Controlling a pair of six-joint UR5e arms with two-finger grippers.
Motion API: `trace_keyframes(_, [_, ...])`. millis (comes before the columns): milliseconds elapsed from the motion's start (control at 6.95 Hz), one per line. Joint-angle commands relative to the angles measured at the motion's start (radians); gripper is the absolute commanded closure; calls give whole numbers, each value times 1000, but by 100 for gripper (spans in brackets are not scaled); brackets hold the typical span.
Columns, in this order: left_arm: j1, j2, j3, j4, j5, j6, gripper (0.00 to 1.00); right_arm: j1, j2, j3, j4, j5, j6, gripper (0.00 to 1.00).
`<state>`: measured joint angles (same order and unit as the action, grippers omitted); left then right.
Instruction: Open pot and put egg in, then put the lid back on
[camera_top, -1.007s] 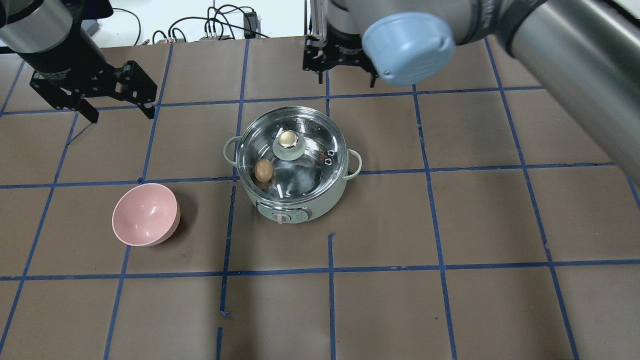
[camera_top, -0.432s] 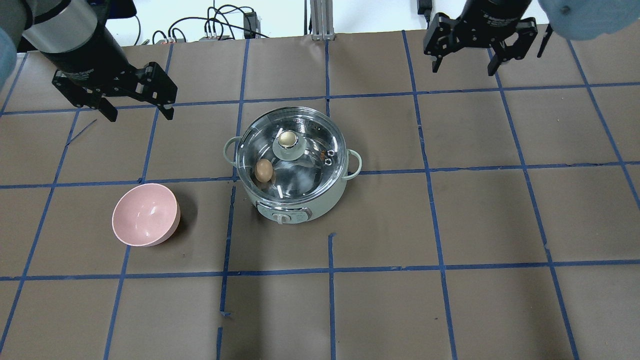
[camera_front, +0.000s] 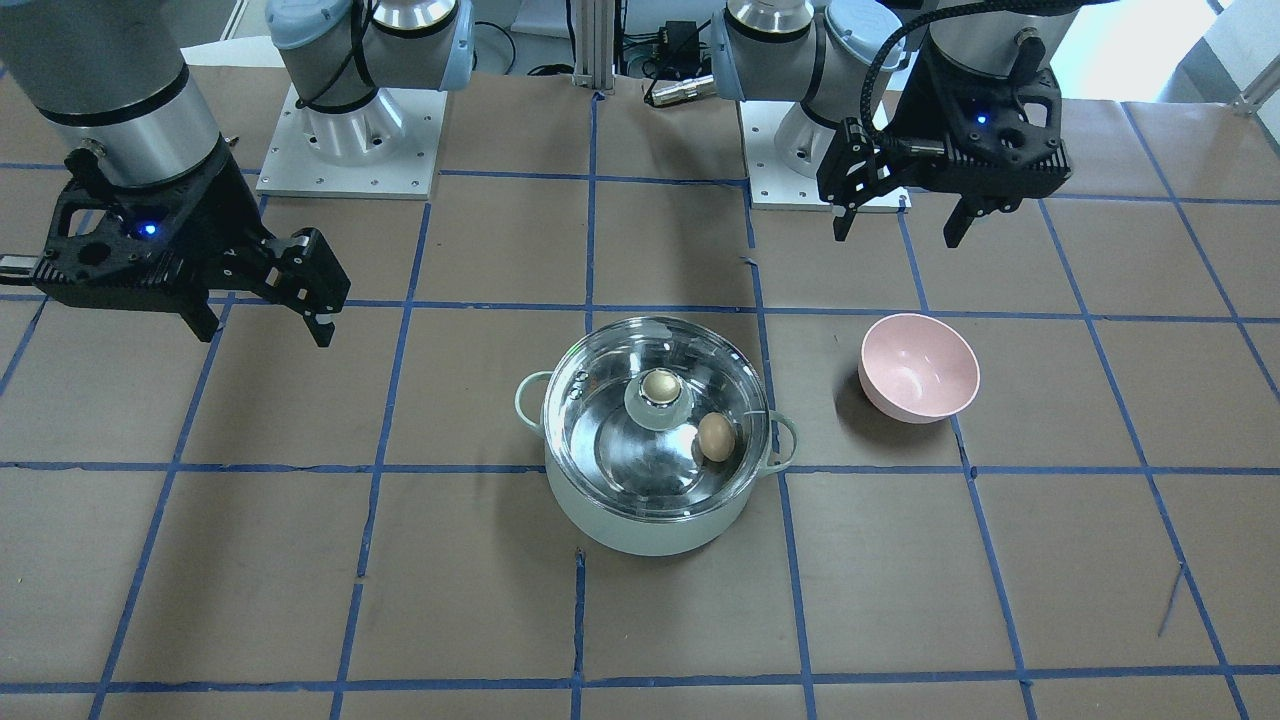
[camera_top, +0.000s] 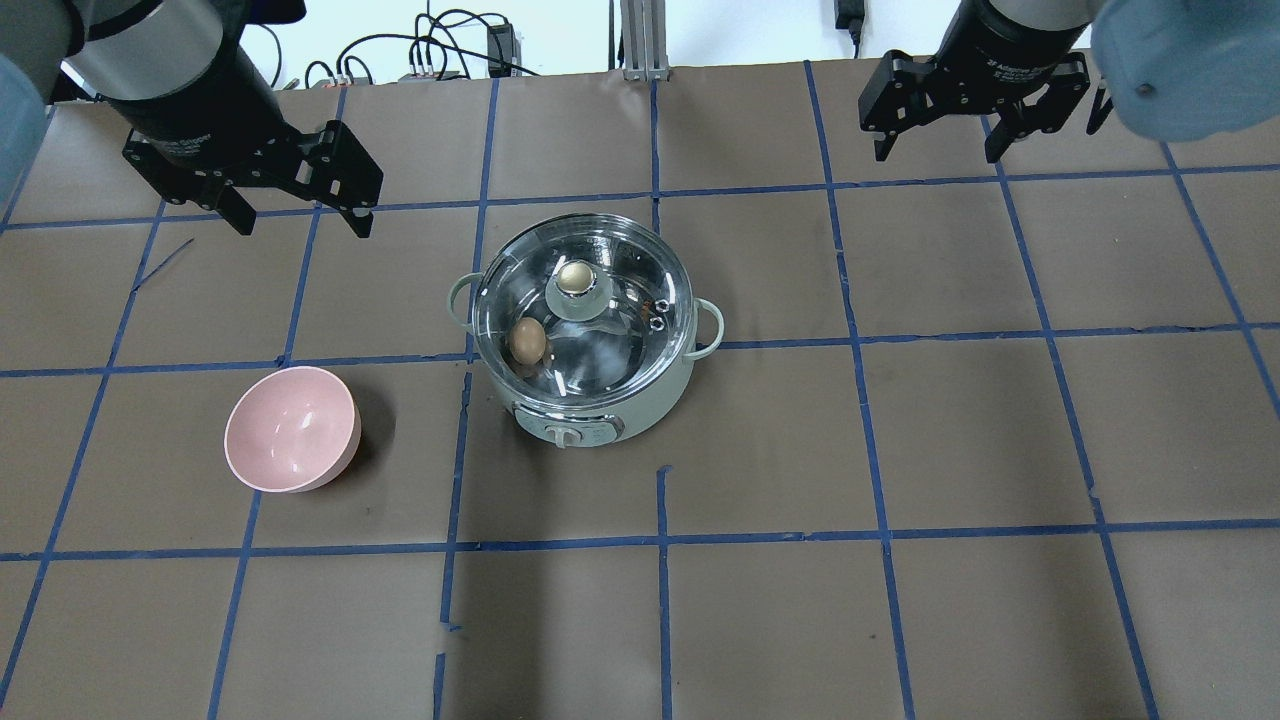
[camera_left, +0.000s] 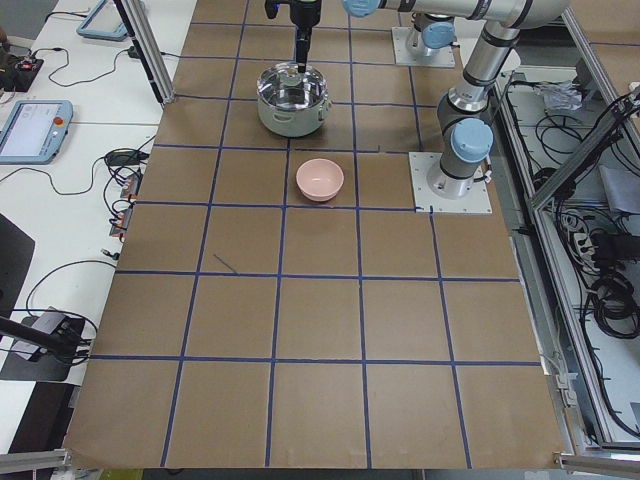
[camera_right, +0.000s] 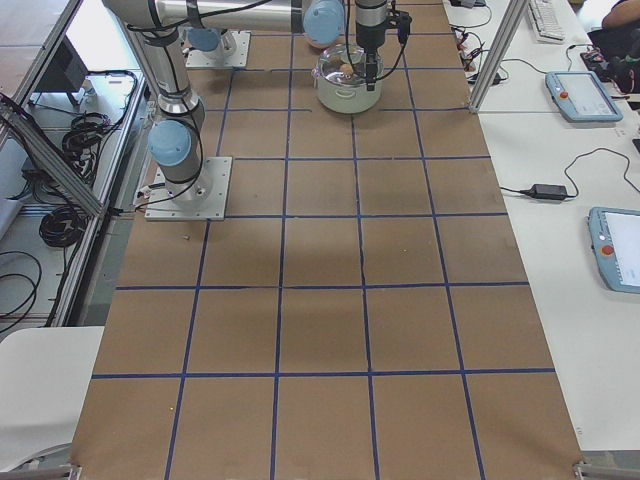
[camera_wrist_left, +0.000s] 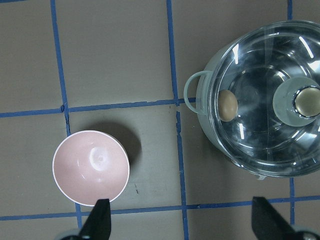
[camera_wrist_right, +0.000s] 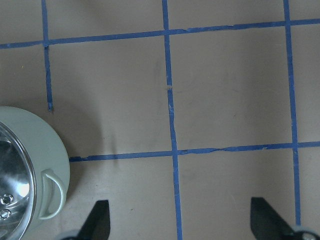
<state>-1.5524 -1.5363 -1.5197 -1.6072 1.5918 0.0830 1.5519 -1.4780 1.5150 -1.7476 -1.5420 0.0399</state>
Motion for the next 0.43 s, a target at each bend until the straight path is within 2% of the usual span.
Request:
trace_keyframes(0, [38, 2, 9, -22, 0, 0, 0, 0, -2, 4, -6, 0, -2, 0])
trace_keyframes(288, [68, 7, 7, -29, -6, 1, 0, 0, -1, 2, -6, 0, -2, 0])
